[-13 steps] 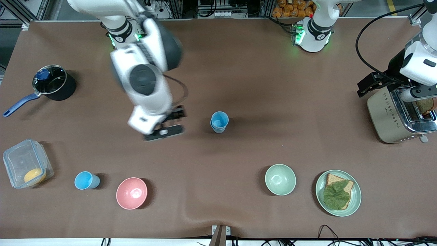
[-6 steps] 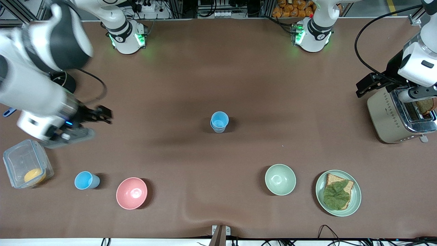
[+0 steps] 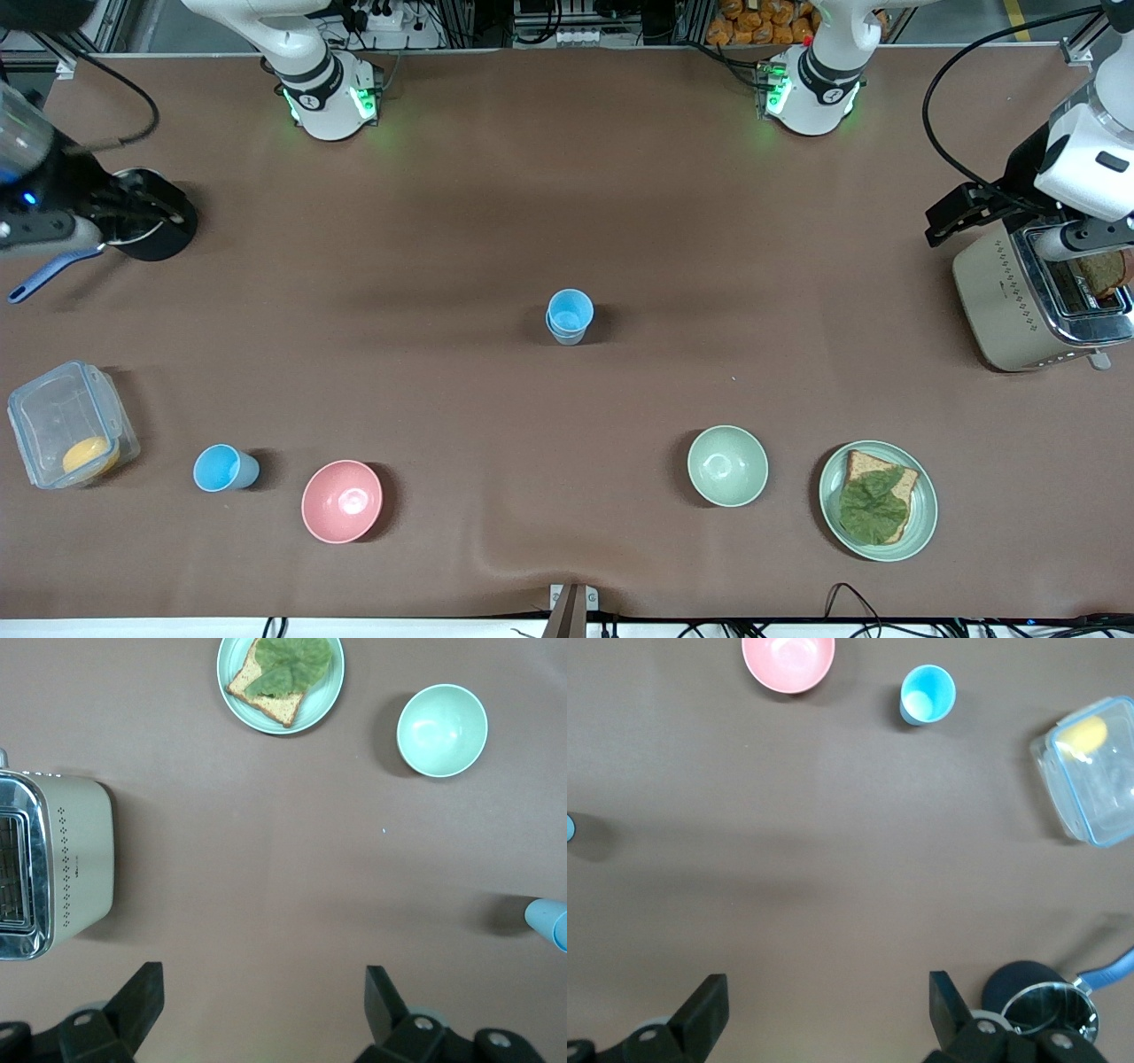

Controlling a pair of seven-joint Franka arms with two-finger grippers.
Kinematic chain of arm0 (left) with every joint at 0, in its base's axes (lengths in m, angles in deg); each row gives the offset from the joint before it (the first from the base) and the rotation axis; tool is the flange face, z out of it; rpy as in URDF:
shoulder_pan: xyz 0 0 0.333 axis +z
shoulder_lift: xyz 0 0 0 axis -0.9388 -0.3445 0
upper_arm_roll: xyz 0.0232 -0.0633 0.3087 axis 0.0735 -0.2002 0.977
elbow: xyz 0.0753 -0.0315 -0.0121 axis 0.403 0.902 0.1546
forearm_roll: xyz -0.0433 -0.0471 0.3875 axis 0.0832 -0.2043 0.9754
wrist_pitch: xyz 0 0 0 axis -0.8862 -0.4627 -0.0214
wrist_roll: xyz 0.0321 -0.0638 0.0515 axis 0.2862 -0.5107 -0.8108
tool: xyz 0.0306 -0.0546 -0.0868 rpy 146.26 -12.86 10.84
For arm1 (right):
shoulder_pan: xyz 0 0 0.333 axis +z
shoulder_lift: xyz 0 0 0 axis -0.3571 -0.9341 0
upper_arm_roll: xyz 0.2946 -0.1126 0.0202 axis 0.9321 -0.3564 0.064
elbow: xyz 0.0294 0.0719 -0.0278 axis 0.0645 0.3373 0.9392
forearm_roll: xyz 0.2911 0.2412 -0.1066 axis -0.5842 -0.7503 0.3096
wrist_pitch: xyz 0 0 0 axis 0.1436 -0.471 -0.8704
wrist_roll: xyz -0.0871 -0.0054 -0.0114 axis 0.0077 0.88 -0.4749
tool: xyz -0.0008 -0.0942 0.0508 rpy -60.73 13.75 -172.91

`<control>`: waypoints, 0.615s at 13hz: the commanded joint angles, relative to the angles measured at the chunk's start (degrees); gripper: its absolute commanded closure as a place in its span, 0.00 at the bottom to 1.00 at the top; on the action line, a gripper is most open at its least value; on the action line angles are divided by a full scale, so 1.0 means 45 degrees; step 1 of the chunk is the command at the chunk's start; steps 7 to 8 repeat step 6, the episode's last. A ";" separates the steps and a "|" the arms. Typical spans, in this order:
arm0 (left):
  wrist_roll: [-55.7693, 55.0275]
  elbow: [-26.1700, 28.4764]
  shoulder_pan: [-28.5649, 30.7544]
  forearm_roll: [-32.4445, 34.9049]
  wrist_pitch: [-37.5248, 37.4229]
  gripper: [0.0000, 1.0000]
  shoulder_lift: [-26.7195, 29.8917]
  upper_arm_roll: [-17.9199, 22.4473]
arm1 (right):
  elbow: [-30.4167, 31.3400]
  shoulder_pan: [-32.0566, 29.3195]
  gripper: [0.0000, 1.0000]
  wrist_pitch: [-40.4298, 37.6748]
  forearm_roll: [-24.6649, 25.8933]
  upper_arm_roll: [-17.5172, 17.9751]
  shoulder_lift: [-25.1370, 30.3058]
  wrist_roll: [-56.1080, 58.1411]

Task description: Stack blue cups with both arms

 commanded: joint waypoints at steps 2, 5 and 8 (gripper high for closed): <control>0.0093 -0.0372 0.0076 -0.0037 -0.0433 0.00 -0.0106 -0.0034 | 0.0358 -0.1682 0.00 -0.0126 -0.0105 0.1316 0.0383 -0.0100; 0.0093 -0.0372 0.0037 -0.0017 -0.0433 0.00 -0.0125 -0.0034 | 0.0181 -0.1662 0.00 -0.0010 -0.0163 0.1394 0.0363 -0.0120; 0.0093 -0.0353 0.0056 -0.0017 -0.0433 0.00 -0.0126 -0.0034 | 0.0181 -0.1662 0.00 0.0107 -0.0221 0.1394 0.0344 -0.0120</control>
